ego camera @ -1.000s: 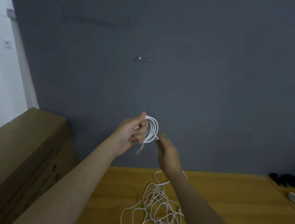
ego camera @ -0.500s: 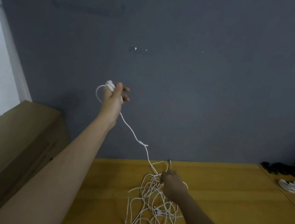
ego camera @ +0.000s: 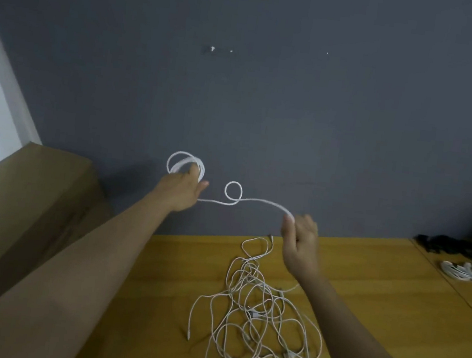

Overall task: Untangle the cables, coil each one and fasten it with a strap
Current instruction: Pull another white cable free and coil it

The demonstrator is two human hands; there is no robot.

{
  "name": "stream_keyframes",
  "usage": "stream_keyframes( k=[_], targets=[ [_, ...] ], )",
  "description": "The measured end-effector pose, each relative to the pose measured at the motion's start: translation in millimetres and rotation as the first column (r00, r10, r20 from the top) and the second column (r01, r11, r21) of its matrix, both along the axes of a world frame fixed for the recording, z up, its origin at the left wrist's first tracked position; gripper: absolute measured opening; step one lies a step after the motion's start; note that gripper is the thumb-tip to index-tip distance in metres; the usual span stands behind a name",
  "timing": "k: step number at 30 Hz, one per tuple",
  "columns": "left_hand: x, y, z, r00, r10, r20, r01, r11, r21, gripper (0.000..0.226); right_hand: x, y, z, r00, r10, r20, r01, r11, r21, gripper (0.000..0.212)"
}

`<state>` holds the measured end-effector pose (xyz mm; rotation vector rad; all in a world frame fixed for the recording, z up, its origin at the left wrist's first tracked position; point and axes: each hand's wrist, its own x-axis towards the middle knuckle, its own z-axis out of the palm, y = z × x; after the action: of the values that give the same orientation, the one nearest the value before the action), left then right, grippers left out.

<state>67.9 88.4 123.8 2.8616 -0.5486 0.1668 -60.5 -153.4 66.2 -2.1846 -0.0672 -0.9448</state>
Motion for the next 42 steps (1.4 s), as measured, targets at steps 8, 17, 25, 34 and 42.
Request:
stream_keyframes(
  k=[8, 17, 25, 34, 42],
  targets=[
    [-39.6, -7.3, 0.0, 0.893, -0.346, -0.286, 0.226, 0.897, -0.379, 0.063, 42.5, -45.0, 47.6, 0.919, -0.125, -0.375, 0.268, 0.894, 0.359, 0.053],
    [-50.0, -35.8, 23.1, 0.867, -0.400, -0.297, 0.142, 0.770, -0.621, 0.038, 28.3, 29.5, 38.3, 0.970, 0.188, -0.155, -0.151, 0.963, 0.222, 0.023],
    [-44.0, -44.4, 32.3, 0.945, -0.247, -0.216, 0.081, 0.812, -0.578, 0.053, 21.9, 27.6, 35.3, 0.974, -0.166, -0.151, 0.186, 0.974, 0.129, 0.040],
    [-45.4, -65.8, 47.0, 0.983, -0.178, -0.043, 0.136, 0.866, -0.482, 0.049, 18.8, 36.9, 53.6, 0.848, 0.431, -0.308, -0.337, 0.888, 0.314, 0.019],
    [-38.5, -58.3, 44.5, 0.994, -0.109, -0.029, 0.077, 0.844, -0.530, 0.055, 20.1, 17.4, 49.7, 0.849, 0.366, -0.381, -0.303, 0.928, 0.215, 0.034]
  ],
)
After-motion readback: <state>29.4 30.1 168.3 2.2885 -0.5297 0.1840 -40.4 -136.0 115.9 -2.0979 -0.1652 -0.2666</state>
